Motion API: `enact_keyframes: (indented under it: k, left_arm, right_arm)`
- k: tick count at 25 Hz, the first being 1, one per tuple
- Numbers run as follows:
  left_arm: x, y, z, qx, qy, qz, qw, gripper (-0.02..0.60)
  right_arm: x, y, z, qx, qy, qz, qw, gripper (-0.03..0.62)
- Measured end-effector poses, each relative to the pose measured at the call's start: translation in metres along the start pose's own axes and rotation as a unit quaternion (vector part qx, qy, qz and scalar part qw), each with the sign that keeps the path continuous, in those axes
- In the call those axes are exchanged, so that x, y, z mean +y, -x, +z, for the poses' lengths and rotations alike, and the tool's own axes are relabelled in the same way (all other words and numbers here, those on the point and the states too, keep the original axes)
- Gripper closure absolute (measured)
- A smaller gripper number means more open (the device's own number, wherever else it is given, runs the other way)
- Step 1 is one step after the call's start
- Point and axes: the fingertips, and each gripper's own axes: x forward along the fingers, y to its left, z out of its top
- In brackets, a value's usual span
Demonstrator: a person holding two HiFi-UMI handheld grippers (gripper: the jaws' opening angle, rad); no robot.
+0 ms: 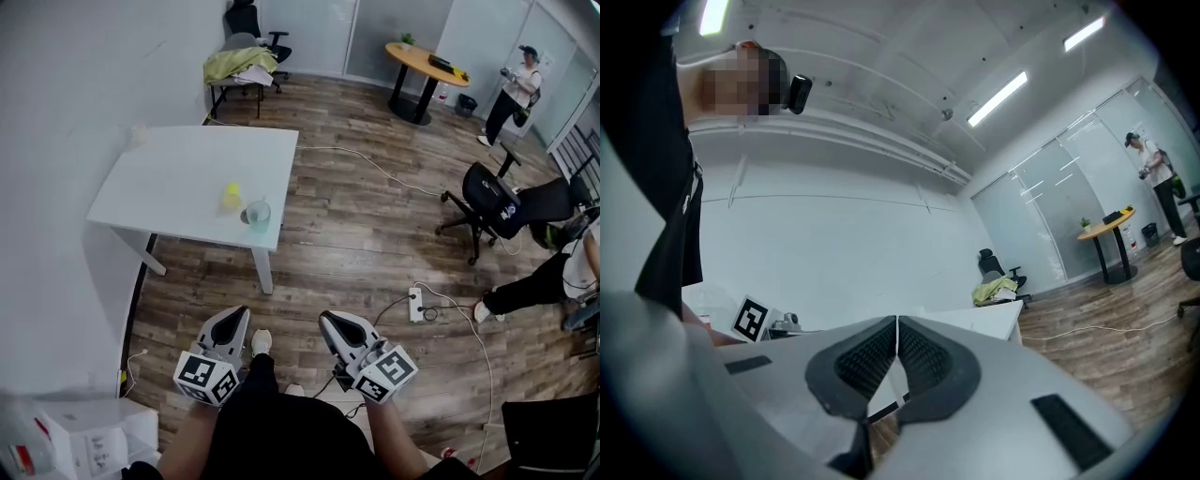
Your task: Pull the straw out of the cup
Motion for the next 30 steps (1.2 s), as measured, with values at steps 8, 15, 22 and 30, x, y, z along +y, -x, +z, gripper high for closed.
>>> enact_keyframes:
  k: [8, 15, 22, 30]
  left_arm:
    - [0.038, -0.031, 0.008, 0.008, 0.004, 0.001, 1.0, 0.568]
    - [0.068, -0.06, 0.021, 0.017, 0.007, -0.008, 0.9998, 0.568]
    - [0.101, -0.083, 0.033, 0.02, 0.004, -0.025, 0.9995, 0.568]
    - [0.137, -0.112, 0.036, 0.028, 0.008, -0.05, 0.9983, 0.568]
  right_arm:
    - [-0.025, -0.045, 0.0, 0.01, -0.005, 0.0, 1.0, 0.571]
    - [-0.045, -0.086, 0.008, 0.016, -0.009, -0.001, 1.0, 0.571]
    - [-0.058, -0.125, 0.013, 0.016, -0.01, -0.007, 1.0, 0.571]
    - [-0.077, -0.164, 0.007, 0.025, -0.017, -0.028, 0.999, 0.571]
